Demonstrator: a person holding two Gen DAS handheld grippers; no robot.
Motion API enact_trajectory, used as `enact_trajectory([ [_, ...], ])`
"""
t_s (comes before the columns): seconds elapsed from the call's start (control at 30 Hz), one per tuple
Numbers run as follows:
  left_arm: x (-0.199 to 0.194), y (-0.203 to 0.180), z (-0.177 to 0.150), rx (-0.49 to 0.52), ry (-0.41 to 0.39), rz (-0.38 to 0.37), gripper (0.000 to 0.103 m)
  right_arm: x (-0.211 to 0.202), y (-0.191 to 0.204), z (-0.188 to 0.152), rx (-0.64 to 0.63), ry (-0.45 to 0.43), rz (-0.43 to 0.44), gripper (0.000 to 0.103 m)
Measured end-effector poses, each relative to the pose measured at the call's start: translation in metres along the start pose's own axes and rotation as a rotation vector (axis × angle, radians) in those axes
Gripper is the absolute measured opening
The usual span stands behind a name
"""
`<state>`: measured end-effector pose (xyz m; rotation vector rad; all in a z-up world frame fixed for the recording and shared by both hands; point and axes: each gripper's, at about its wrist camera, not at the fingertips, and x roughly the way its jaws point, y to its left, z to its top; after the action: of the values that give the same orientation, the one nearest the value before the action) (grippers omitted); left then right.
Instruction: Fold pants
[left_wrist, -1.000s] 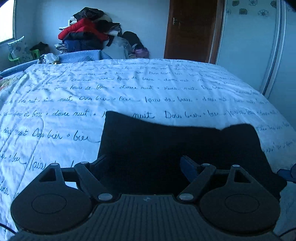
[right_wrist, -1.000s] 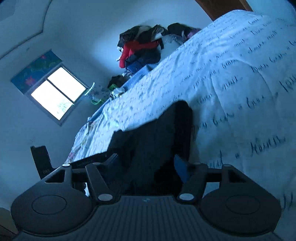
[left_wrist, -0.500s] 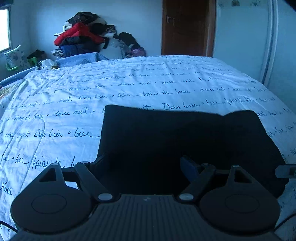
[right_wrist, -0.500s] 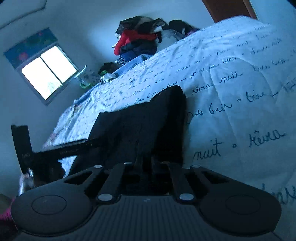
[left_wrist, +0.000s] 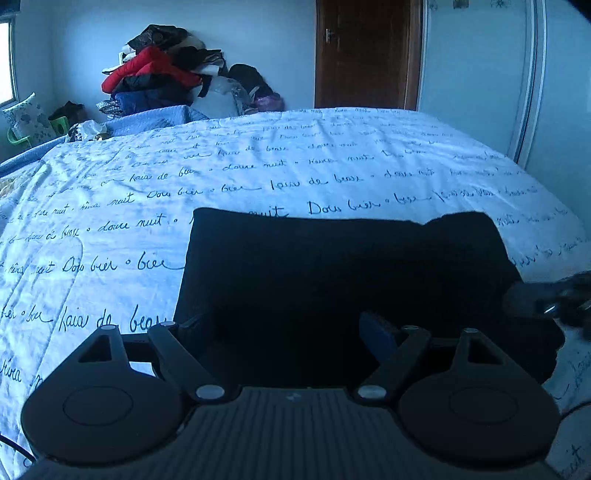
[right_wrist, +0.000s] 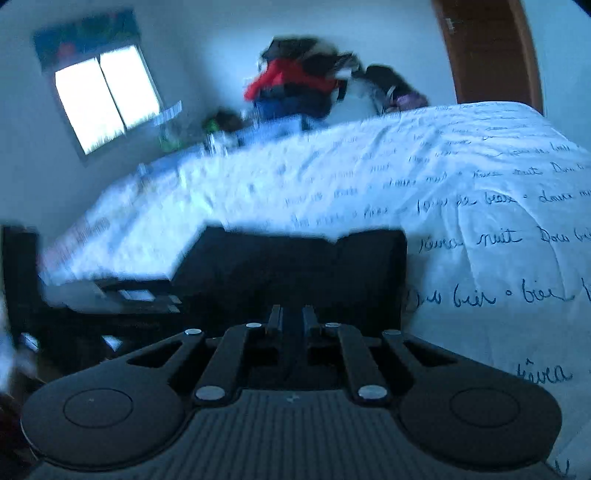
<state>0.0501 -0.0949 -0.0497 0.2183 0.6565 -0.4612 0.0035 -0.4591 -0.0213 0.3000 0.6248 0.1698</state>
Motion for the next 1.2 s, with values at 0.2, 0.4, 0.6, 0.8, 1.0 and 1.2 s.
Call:
enact_trajectory([
  [0.2, 0.002, -0.001, -0.001, -0.014, 0.011, 0.005, 0.092, -0.006, 0.006, -0.001, 0.008, -0.048, -0.034, 0.016],
  [0.4, 0.000, -0.005, -0.006, -0.008, 0.009, 0.024, 0.099, 0.012, 0.021, -0.003, -0.092, -0.005, -0.090, 0.058],
  [0.6, -0.002, -0.009, -0.007, 0.011, 0.013, 0.031, 0.101, 0.012, 0.021, -0.007, -0.111, 0.010, -0.116, 0.058],
  [0.8, -0.009, 0.005, -0.004, 0.011, -0.012, 0.016, 0.101, -0.002, 0.000, 0.001, -0.007, -0.038, -0.111, 0.062],
  [1.0, -0.004, 0.043, -0.001, -0.054, 0.017, -0.049, 0.100, 0.000, -0.044, 0.000, 0.165, -0.003, -0.046, 0.063],
  [1.2, 0.016, 0.097, -0.005, -0.224, 0.135, -0.226, 0.097, 0.010, -0.077, -0.006, 0.319, 0.040, 0.115, 0.064],
])
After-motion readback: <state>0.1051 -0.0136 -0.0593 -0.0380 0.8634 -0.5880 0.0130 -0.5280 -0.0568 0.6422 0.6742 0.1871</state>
